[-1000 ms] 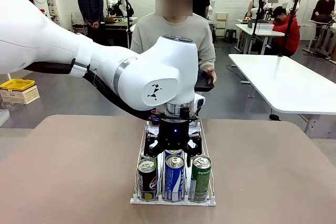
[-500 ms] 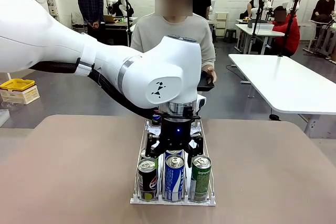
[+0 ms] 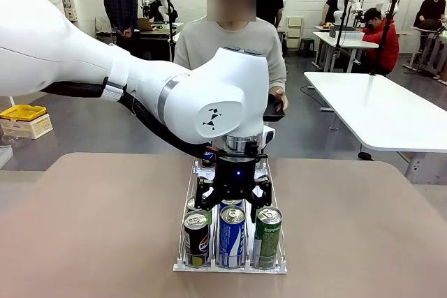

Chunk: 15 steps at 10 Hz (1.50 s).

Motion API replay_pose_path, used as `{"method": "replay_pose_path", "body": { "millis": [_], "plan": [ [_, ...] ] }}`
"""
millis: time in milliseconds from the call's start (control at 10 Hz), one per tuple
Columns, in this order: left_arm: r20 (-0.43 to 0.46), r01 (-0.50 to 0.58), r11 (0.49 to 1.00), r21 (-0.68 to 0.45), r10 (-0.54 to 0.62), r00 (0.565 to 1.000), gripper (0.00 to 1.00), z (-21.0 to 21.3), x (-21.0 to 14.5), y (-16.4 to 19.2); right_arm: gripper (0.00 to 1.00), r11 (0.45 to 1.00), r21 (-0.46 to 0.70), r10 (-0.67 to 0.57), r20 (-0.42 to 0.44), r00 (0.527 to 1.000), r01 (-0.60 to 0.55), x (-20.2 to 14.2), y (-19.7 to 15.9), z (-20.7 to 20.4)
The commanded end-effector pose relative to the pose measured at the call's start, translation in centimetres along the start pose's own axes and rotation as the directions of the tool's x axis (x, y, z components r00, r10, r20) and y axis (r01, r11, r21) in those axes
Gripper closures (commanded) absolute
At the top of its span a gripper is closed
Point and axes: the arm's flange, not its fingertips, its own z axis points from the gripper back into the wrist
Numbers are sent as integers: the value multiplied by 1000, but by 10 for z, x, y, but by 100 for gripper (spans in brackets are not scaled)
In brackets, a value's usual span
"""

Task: Retrieve and hand over the desired beverage to the person.
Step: Pick up another can of the same type that the person held from the Automatic Can Dispenser.

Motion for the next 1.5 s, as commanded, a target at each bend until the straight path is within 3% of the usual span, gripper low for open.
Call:
{"method": "replay_pose_path", "body": {
  "millis": [0, 100, 300, 400, 700, 800, 1100, 1200, 1400],
  "plan": [
    [-14, -14, 1000, -7, 14, 1000, 20, 3, -3, -4, 0, 1000, 24, 14, 23, 1000, -15, 1, -1, -1],
    [-22, -10, 1000, -9, 10, 1000, 37, 2, -3, -4, 0, 1000, 24, 14, 23, 1000, -15, 1, -1, -1],
    [-25, -8, 1000, -6, 8, 1000, 84, 2, -3, -3, 0, 1000, 24, 14, 23, 1000, -15, 1, -1, -1],
    [-28, -7, 1000, -5, 6, 1000, 100, 2, -3, -3, 0, 1000, 24, 14, 23, 1000, -15, 1, -1, -1],
    [-36, 1, 1000, -6, -1, 999, 96, 1, -3, -3, 0, 1000, 24, 14, 23, 1000, -15, 1, -1, -1],
    [-35, 8, 1000, -6, -8, 999, 100, 1, -2, -2, 0, 1000, 24, 14, 23, 1000, -15, 1, -1, -1],
    [-26, 35, 999, 16, -34, 999, 100, 5, -4, 0, 0, 1000, 24, 14, 23, 1000, -15, 1, -1, -1],
    [-32, 62, 994, 90, -59, 998, 53, 14, -10, 3, 0, 1000, 24, 14, 23, 1000, -15, 1, -1, -1],
    [-33, 167, 982, 85, -165, 986, 53, 59, -22, 12, 0, 1000, 24, 14, 23, 1000, -15, 1, -1, -1]
  ]
}}
